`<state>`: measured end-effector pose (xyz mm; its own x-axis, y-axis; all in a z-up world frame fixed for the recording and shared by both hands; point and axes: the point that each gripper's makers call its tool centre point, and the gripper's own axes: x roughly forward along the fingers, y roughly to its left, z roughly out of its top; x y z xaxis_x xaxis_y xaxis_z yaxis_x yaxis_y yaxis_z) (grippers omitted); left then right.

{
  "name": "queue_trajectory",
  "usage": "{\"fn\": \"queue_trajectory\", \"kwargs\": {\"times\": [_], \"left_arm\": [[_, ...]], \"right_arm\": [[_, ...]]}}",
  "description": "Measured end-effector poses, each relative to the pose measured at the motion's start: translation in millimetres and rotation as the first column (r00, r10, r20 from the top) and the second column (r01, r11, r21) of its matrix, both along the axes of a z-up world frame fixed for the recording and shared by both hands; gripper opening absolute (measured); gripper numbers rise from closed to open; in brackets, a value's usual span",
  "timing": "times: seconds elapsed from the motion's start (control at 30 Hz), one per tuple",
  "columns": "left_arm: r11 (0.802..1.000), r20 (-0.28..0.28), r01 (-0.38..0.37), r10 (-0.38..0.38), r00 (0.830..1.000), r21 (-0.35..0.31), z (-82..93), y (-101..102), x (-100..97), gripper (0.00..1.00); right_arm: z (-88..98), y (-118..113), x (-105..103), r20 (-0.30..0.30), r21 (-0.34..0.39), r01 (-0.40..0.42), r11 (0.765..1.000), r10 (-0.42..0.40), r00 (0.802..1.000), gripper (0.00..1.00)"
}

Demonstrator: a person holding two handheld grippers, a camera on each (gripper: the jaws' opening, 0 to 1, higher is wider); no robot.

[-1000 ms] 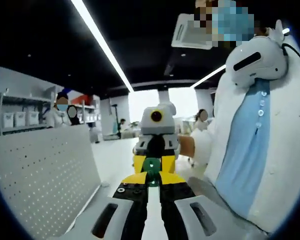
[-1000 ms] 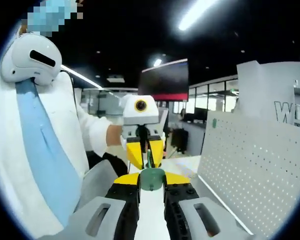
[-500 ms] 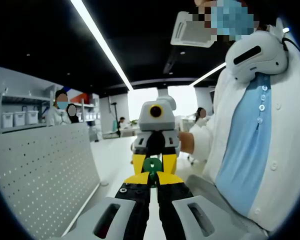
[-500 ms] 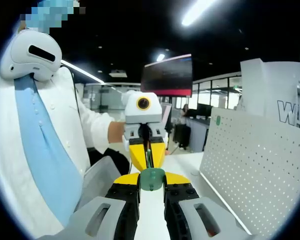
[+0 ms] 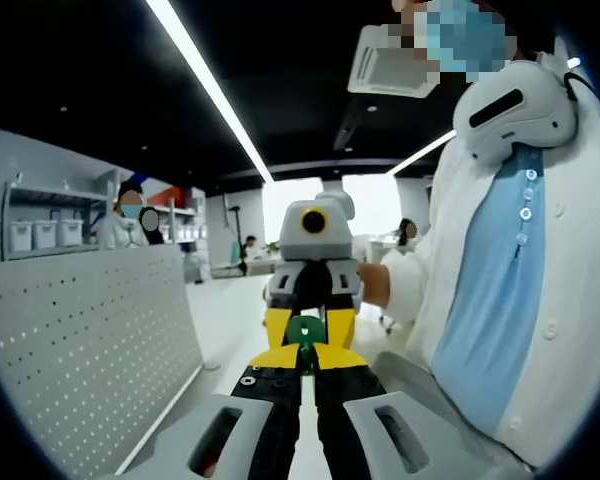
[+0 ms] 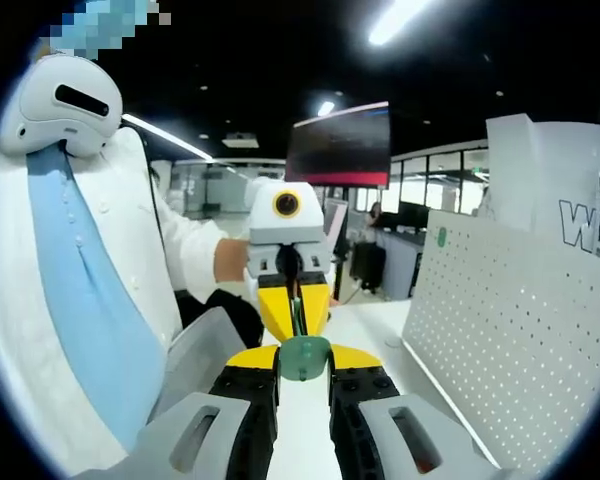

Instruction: Insert the hook assembly into the mounting plate slot until the hook locks in place.

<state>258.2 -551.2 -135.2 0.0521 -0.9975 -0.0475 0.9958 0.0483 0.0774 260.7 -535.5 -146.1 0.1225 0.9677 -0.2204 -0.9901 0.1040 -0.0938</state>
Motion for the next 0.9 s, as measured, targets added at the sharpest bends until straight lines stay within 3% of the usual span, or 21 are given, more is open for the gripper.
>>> {"fn": "queue_trajectory", "kwargs": {"times": [0.13,0.63,0.9], "left_arm": [[1.0,-0.005,-0.014,0.014,1.0,-0.006,0.2,1.8,2.0,0.03],[0.995,-0.016,-0.099,0.099,0.995,-0.008,1.6,15.7,23.0,0.03],[0.99,-0.019,-0.143,0.143,0.99,-0.015,-0.1,19.0,34.7,0.03]], "right_arm": [[3.1,1.3,0.3,0.002,0.01,-0.004,1.0,0.004,1.0,0.2],[7.0,1.9,17.0,0.031,0.013,0.041,0.999,-0.041,0.999,0.49],[-3.1,-1.0,27.4,0.023,0.018,0.088,0.996,-0.088,0.996,0.65]]}}
